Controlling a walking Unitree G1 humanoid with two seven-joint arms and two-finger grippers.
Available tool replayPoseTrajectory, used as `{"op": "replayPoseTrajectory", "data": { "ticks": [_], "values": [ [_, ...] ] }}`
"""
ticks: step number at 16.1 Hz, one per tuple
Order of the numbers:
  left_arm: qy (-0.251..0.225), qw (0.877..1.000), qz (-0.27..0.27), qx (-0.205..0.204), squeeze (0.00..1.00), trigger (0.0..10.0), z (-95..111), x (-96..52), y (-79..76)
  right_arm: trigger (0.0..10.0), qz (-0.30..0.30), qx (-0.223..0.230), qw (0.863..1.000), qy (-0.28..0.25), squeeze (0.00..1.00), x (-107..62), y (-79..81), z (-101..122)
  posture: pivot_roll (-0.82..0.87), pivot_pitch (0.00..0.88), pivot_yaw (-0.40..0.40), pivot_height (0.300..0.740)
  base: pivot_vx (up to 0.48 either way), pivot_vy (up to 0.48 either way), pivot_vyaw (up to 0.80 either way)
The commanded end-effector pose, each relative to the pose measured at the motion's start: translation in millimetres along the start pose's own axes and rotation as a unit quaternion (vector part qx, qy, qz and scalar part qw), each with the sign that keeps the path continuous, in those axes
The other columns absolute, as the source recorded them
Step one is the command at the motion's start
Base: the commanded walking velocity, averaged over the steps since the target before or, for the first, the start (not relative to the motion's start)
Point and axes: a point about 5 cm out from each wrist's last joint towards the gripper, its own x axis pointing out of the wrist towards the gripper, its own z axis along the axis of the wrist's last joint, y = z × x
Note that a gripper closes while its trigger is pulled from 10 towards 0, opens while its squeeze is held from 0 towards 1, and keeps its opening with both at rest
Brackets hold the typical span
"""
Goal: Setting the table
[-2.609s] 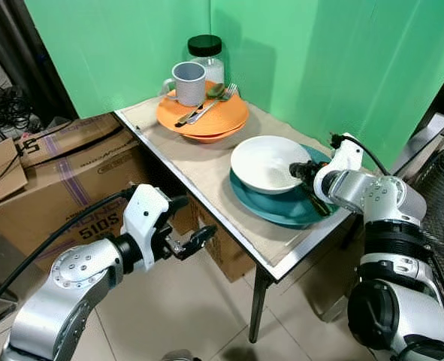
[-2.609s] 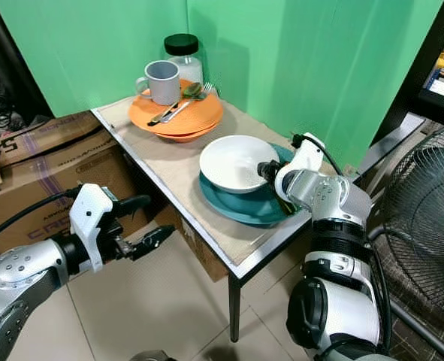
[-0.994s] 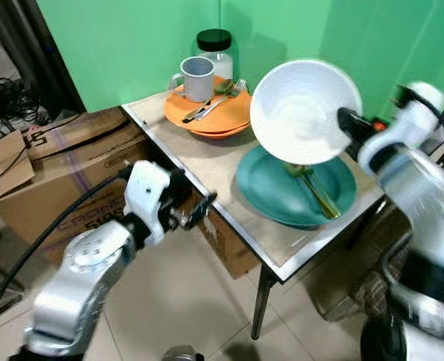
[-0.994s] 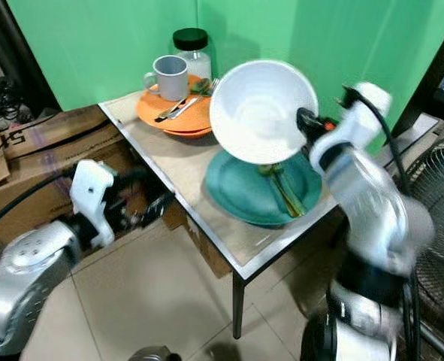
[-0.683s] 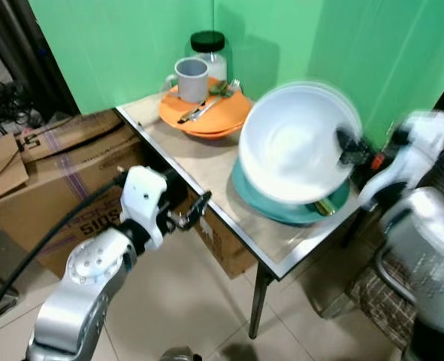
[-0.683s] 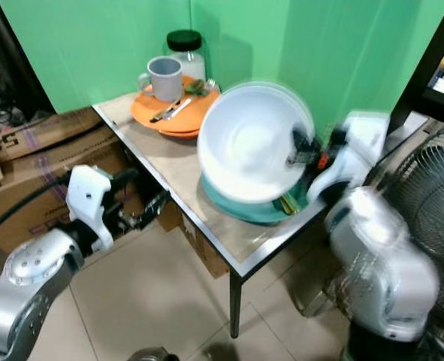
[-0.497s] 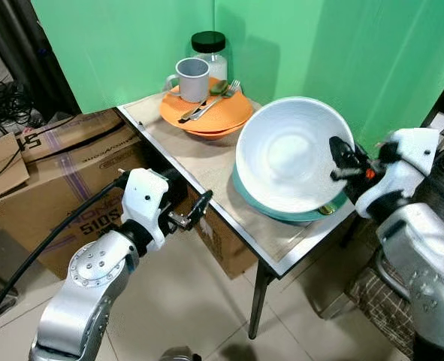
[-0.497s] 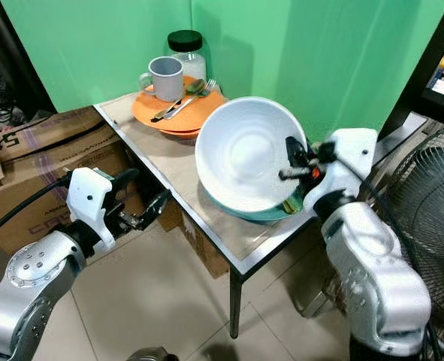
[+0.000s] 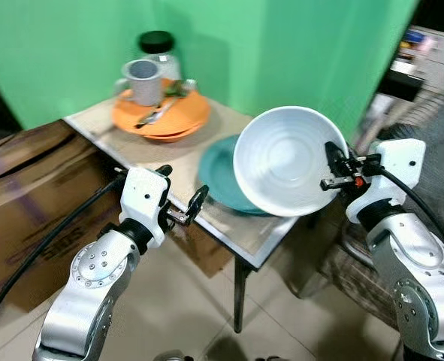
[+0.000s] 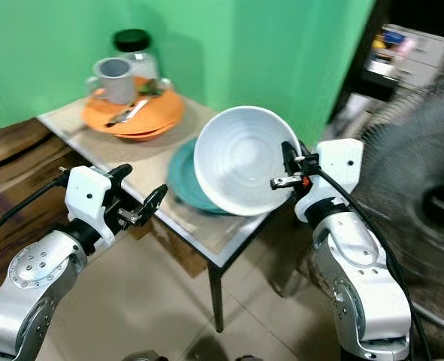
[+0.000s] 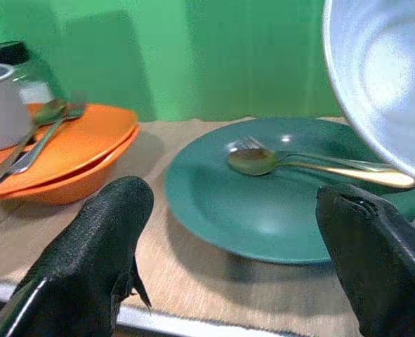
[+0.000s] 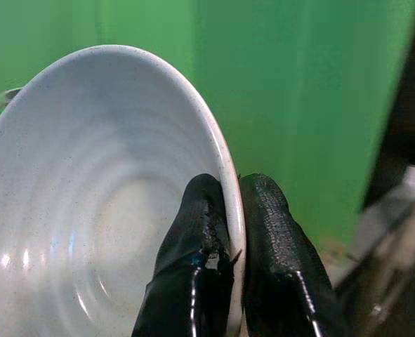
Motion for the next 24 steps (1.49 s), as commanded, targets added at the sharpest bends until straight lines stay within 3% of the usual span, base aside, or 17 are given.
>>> {"op": "replayPoseTrajectory", "data": {
  "ticks": [1,3,5,9,24],
  "values": [
    [-0.003,1.000,0.004,0.005,0.00,10.0,1,1.7,0.2,10.0,-0.009,0.004,1.000,-0.025,0.00,-1.3,-3.0,7,0.12,0.000,0.016,0.740,0.000,0.000,-0.80],
    [-0.004,1.000,0.008,0.006,0.00,10.0,2,2.2,1.1,10.0,-0.012,0.017,0.999,-0.027,0.00,-1.5,-1.7,7,0.12,0.000,0.015,0.740,0.000,0.000,-0.80],
    [-0.004,1.000,0.013,0.006,0.00,10.0,2,2.4,2.8,10.0,-0.065,-0.018,0.997,-0.041,0.00,1.3,-4.6,7,0.12,0.000,0.016,0.740,0.000,0.000,-0.80],
    [-0.005,1.000,0.020,0.005,0.00,10.0,2,2.4,5.0,10.0,-0.046,0.013,0.999,-0.010,0.00,-0.1,-3.7,-3,0.12,0.000,0.021,0.740,0.000,0.000,-0.80],
    [-0.011,0.998,0.054,0.005,0.00,10.0,3,1.7,10.1,10.0,-0.007,0.001,1.000,-0.009,0.00,-4.0,6.1,-4,0.11,0.000,0.008,0.740,0.000,0.000,-0.80]
  ]
}}
